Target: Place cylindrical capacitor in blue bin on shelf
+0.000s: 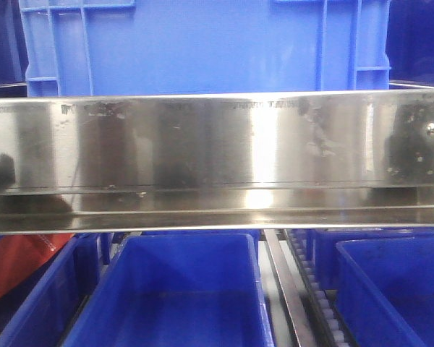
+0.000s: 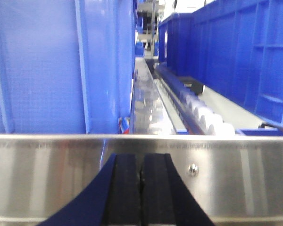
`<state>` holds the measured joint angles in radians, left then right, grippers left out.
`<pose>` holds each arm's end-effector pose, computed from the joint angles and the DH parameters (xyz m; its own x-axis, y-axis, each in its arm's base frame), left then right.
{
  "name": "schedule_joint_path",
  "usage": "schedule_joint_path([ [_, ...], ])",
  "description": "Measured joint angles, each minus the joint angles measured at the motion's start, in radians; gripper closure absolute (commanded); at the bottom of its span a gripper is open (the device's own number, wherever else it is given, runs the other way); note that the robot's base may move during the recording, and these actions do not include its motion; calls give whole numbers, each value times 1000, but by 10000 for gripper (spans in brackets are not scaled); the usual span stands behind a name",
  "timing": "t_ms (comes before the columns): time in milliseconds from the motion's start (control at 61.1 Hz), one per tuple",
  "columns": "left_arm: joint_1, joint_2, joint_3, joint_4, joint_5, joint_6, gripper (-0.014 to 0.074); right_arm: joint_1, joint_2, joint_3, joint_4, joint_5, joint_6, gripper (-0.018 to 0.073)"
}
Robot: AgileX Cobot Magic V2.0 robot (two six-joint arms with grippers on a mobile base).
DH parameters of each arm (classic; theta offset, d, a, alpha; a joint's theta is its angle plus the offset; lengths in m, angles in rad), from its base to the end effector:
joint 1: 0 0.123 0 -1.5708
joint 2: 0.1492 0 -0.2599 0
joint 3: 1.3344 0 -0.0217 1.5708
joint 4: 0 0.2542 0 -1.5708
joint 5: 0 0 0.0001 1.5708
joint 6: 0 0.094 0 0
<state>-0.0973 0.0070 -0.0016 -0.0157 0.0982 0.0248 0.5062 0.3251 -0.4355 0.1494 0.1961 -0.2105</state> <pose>0.0884 -0.0088 0.2042 -0.0154 0.0107 -0.9998 0.0988 0.9951 0.0091 0.0929 0.0546 0.3131 0.0357 -0.0532 -0.9979 -0.5088 0.8585 -0.0640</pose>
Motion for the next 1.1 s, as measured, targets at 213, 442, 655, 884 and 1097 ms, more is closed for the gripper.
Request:
schedule_joint_path([
  [213, 0, -2, 2, 0, -22, 0, 707, 0, 0, 0, 0, 0, 0, 721],
  [442, 0, -2, 2, 0, -24, 0, 707, 0, 0, 0, 0, 0, 0, 721],
  [655, 0, -2, 4, 0, -26, 0, 707, 0, 0, 0, 0, 0, 0, 721],
  [884, 0, -2, 4, 0, -26, 0, 707, 0, 0, 0, 0, 0, 0, 721],
  [1097, 0, -2, 4, 0, -26, 0, 707, -51, 0, 6, 2, -2, 0, 721],
])
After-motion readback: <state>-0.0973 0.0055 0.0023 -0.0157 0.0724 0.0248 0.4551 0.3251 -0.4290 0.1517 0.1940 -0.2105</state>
